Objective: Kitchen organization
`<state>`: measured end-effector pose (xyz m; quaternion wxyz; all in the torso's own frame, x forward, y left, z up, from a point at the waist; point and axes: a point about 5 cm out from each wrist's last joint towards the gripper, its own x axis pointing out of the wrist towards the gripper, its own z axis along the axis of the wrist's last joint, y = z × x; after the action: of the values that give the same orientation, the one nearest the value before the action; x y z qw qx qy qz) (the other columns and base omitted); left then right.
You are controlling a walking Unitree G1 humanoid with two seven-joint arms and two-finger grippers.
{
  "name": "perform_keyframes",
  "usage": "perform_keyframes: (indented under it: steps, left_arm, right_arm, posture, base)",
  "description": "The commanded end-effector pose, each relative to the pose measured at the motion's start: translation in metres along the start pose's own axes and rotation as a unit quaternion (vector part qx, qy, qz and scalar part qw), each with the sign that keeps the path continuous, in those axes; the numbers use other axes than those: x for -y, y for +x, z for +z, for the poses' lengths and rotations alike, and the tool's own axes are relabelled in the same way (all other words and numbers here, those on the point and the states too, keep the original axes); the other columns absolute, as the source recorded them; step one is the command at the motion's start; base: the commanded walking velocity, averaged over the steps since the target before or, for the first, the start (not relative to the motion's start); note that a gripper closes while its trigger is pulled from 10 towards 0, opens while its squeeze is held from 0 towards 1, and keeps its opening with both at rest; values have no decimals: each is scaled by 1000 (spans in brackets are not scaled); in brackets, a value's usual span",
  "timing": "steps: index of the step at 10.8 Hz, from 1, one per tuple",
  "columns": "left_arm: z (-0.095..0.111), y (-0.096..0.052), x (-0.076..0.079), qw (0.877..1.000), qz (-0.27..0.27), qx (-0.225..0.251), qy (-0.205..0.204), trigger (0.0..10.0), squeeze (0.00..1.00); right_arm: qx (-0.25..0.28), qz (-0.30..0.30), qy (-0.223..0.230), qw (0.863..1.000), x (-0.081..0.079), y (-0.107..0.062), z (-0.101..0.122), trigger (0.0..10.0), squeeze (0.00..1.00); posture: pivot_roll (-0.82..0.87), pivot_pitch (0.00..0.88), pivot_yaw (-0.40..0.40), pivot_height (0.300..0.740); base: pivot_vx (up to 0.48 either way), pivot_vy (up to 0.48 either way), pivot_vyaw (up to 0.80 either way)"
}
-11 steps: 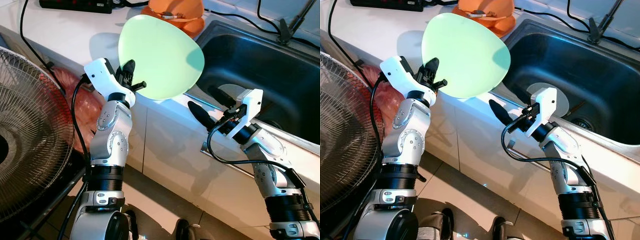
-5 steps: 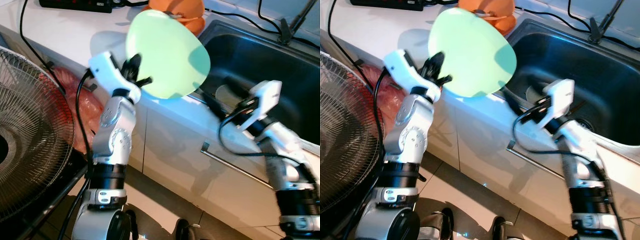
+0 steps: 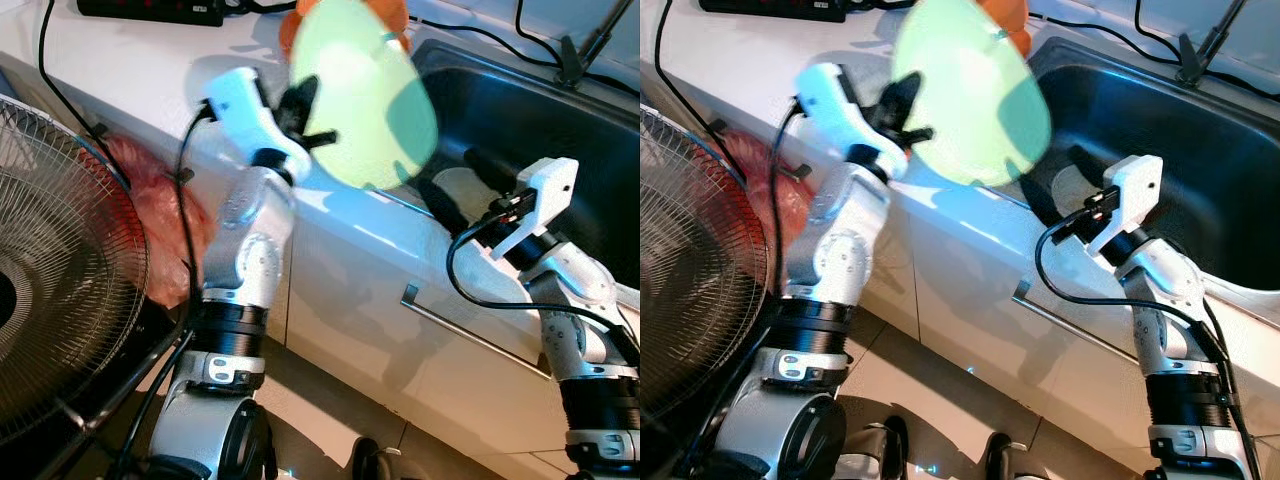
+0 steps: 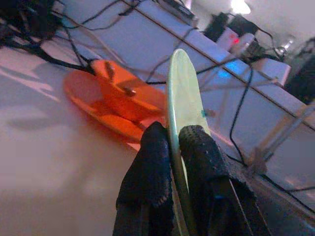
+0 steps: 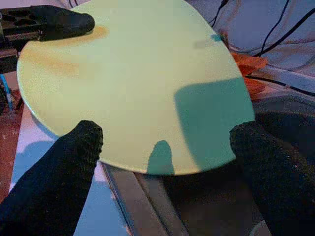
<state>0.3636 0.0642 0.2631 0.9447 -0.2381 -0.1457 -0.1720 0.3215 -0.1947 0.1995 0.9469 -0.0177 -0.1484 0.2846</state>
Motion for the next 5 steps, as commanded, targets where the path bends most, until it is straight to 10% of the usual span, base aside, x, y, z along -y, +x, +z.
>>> perform_keyframes:
  steps: [1,5]
  left_arm:
    - [0,9,46,997,-64,10,-38,10000,0]
    - [4,9,66,994,-100,20,-42,10000,0]
  right_arm:
    - [-1,-15,-7,1000,6,-7,1,10000,0]
    - [5,-21,-6,1000,6,-10,1,10000,0]
  posture:
    - [4,160,-38,740]
    - [2,153,-31,740]
  base:
    - [0,0,0]
    - [0,0,0]
